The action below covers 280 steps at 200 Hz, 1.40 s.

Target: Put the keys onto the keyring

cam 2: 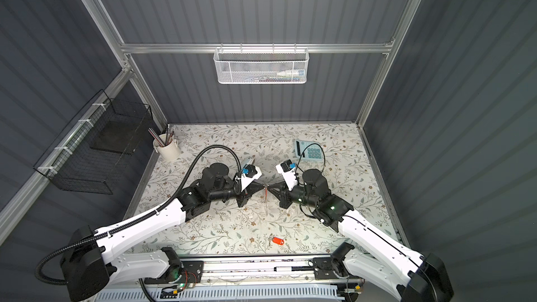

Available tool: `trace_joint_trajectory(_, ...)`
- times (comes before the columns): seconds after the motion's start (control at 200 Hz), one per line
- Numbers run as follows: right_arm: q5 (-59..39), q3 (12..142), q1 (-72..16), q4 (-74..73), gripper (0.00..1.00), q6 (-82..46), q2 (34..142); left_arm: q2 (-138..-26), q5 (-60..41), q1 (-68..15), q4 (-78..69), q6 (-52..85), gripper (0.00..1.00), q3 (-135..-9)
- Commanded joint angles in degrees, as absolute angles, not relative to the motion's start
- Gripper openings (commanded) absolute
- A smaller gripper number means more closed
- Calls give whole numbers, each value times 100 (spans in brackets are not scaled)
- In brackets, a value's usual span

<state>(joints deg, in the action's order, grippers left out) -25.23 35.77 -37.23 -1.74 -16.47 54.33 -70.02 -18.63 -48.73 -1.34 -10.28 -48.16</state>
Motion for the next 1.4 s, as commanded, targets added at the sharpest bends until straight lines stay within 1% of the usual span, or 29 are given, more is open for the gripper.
trace_joint_trajectory(0.0,-2452,3566,-3744,-375,0,-1698,5481,-6944,-1975,-4911,-294,-1045,0,-5001)
trace_joint_trajectory(0.575,-2115,3588,-3748,-225,0,-2118,5552,-6920,-2004,-4917,-283,-1068,0,-5020)
trace_joint_trajectory(0.931,-2014,3587,-3739,-103,0,-2458,5803,-6664,-1927,-4913,-635,-1044,0,-4794)
trace_joint_trajectory(1.031,-2039,3642,-3731,-31,0,-2503,5903,-6606,-1932,-4913,-665,-1052,0,-4762)
trace_joint_trajectory(1.046,-2047,3639,-3730,-26,0,-2512,5912,-6599,-1772,-4912,-675,-1054,0,-4762)
trace_joint_trajectory(1.121,-2081,3646,-3732,-13,0,-2572,5980,-6538,-1717,-4912,-761,-1051,0,-4708)
trace_joint_trajectory(1.396,-2256,3735,-3677,175,0,-2675,6283,-6393,-1732,-4919,-992,-993,0,-4606)
